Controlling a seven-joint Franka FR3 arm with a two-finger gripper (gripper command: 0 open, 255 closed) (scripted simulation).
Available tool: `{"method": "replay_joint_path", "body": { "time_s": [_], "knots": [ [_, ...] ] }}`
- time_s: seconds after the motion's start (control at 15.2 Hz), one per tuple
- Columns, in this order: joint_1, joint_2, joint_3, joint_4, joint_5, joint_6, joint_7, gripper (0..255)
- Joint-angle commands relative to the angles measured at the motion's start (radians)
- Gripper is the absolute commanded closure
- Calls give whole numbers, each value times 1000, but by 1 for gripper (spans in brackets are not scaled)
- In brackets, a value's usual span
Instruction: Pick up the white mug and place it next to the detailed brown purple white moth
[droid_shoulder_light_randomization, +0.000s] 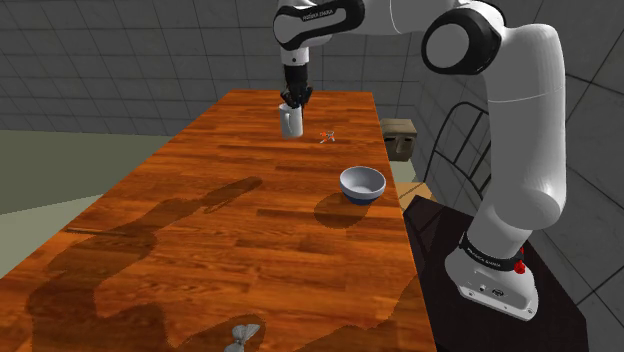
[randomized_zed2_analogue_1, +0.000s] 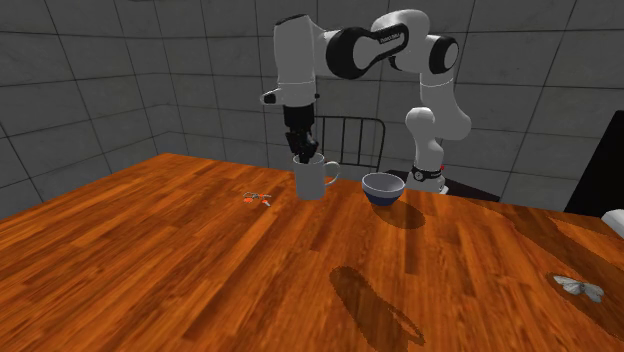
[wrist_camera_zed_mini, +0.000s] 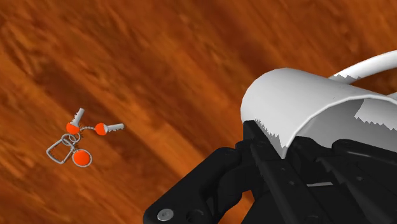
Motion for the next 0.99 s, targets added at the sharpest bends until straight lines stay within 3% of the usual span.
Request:
{"method": "replay_joint_path", "body": {
  "time_s": [0.0, 0.46, 0.92],
  "knots": [
    [-1, -2, -1, 24, 0, -27, 0, 255],
    [-4, 8, -1, 122, 0, -115, 3, 255],
    [91, -195, 38, -172, -20, -19, 128, 255]
  ]
}}
